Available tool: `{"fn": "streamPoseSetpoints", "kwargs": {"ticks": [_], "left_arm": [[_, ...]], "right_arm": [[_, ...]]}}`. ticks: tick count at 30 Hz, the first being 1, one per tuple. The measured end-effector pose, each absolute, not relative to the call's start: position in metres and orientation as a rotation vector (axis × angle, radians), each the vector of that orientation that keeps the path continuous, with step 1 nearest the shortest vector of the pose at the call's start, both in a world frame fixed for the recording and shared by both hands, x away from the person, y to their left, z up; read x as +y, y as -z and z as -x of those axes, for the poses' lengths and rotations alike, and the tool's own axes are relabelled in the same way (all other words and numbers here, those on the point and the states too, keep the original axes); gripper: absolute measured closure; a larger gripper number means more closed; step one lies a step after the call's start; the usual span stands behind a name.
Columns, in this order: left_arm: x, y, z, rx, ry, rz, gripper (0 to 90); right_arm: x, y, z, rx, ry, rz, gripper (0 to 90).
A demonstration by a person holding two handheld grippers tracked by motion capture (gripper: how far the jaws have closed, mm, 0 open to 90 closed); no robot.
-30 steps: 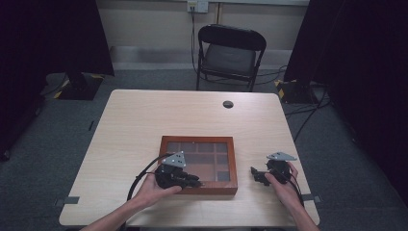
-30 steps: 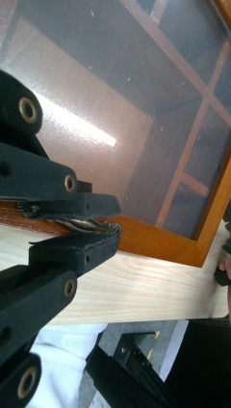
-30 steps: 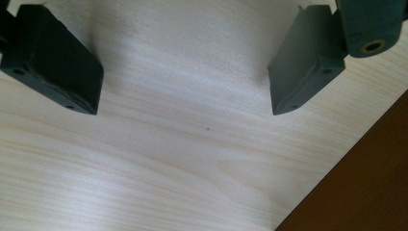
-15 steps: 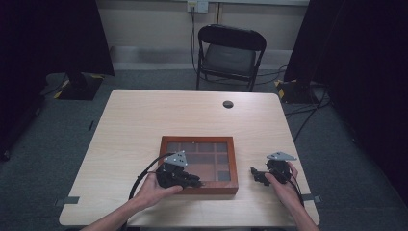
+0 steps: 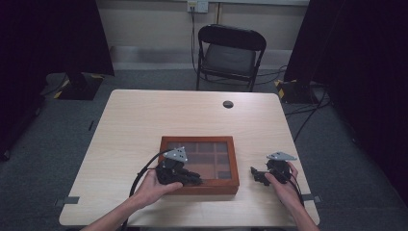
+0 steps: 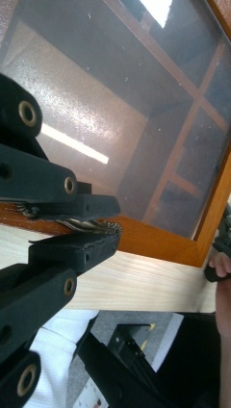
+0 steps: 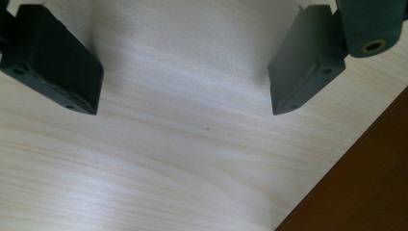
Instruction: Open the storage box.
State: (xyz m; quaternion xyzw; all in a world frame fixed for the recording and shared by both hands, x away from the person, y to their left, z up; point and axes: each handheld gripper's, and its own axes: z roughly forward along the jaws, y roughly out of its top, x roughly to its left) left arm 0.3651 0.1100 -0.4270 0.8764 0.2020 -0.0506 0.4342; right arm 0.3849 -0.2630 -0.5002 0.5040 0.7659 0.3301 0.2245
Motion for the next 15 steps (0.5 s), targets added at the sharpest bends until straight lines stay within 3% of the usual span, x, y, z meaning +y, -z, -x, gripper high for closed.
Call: {"fn": "streamPoseSetpoints", "kwargs": {"ticks": [15], "left_arm": [[0.114, 0.402, -0.372, 0.509, 0.146, -2.145, 81.0]], "right_arm": [[-0.263, 0.500, -0.385, 2.112, -0.910, -1.389, 11.3]]}}
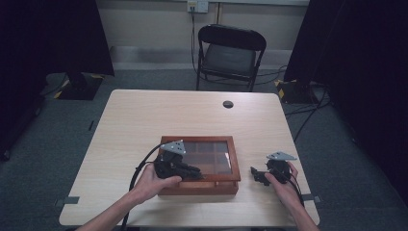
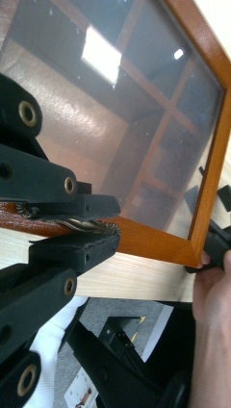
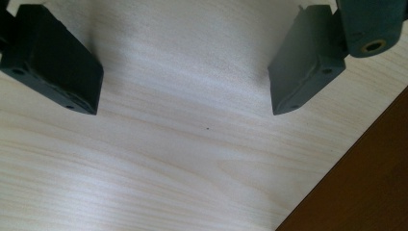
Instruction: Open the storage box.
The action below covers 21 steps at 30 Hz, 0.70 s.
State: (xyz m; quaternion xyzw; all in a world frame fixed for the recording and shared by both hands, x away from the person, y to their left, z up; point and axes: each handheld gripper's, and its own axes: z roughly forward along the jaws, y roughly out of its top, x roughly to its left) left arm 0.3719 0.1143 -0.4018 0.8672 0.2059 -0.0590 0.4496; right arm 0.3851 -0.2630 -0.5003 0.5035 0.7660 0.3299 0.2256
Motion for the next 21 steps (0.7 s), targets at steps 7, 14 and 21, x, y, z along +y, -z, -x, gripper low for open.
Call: {"fn": "streamPoseSetpoints", "kwargs": {"ticks": [7, 14, 21], "left_arm": [[0.115, 0.397, -0.374, 0.512, 0.159, -2.157, 81.0], [0.117, 0.387, -0.378, 0.513, 0.153, -2.131, 81.0], [0.116, 0.388, -0.378, 0.510, 0.162, -2.142, 81.0]], "right_arm": [[-0.263, 0.500, -0.385, 2.113, -0.908, -1.387, 11.3], [-0.263, 0.500, -0.385, 2.114, -0.908, -1.387, 11.2], [-0.263, 0.500, -0.385, 2.115, -0.908, -1.389, 11.2]]}}
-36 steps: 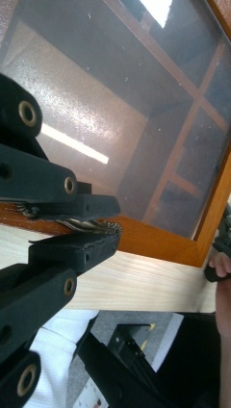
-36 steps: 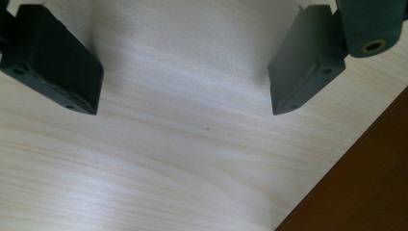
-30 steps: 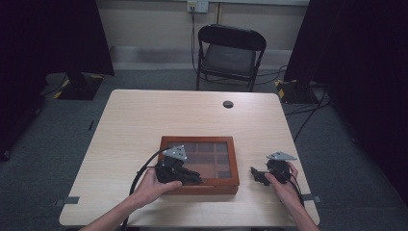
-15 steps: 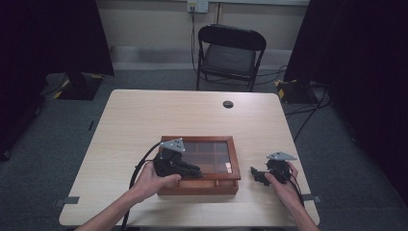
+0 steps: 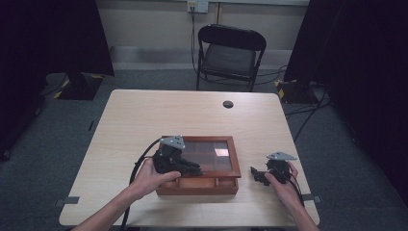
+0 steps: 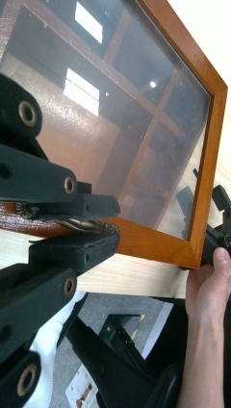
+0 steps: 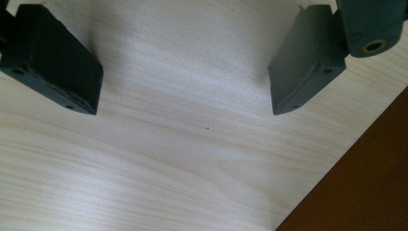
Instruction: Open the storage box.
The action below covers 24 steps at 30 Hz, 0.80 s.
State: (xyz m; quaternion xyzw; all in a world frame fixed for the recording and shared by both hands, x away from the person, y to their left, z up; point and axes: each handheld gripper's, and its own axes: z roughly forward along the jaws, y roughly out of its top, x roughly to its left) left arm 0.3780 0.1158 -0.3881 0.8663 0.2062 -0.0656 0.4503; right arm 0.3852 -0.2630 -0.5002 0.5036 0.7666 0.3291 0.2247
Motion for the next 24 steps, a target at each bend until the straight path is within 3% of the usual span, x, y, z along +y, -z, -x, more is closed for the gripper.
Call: {"fn": "streamPoseSetpoints", "kwargs": {"ticks": [24], "left_arm": [[0.115, 0.364, -0.388, 0.518, 0.137, -2.149, 81.1]], "right_arm": [[-0.262, 0.500, -0.386, 2.117, -0.907, -1.390, 10.6]]}}
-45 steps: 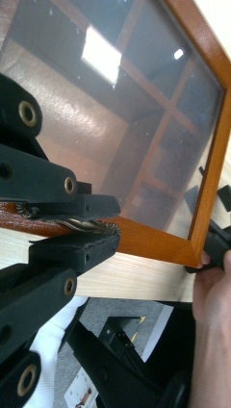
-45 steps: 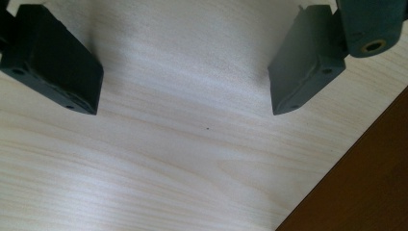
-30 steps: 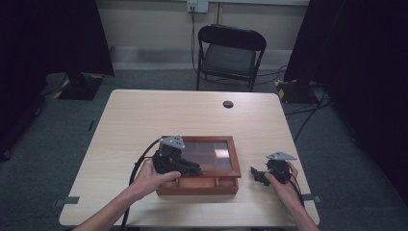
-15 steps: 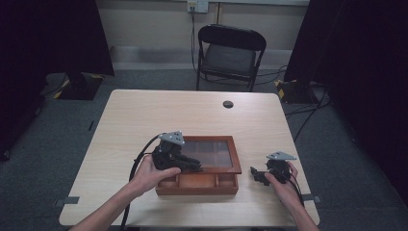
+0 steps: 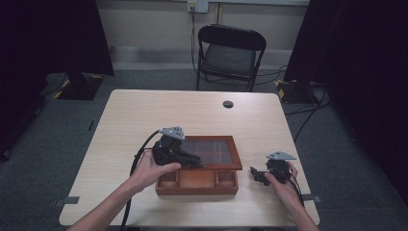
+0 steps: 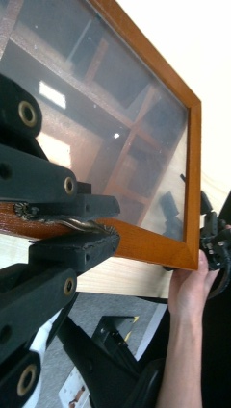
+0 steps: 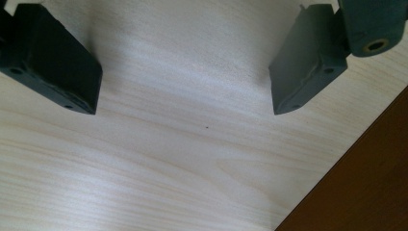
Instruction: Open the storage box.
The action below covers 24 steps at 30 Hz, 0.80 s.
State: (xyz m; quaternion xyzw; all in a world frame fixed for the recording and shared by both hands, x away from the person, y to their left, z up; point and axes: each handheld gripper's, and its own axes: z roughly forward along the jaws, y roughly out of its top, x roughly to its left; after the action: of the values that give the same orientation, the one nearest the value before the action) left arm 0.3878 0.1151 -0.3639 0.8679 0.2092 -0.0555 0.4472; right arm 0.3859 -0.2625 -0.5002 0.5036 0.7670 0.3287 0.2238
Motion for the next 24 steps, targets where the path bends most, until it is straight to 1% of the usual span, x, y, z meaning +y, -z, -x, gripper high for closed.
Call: {"fn": "streamPoseSetpoints", "kwargs": {"ticks": [24], "left_arm": [[0.1142, 0.3544, -0.3934, 0.538, 0.129, -2.148, 81.1]], "right_arm": [[-0.2623, 0.5002, -0.3860, 2.117, -0.907, -1.392, 10.5]]}}
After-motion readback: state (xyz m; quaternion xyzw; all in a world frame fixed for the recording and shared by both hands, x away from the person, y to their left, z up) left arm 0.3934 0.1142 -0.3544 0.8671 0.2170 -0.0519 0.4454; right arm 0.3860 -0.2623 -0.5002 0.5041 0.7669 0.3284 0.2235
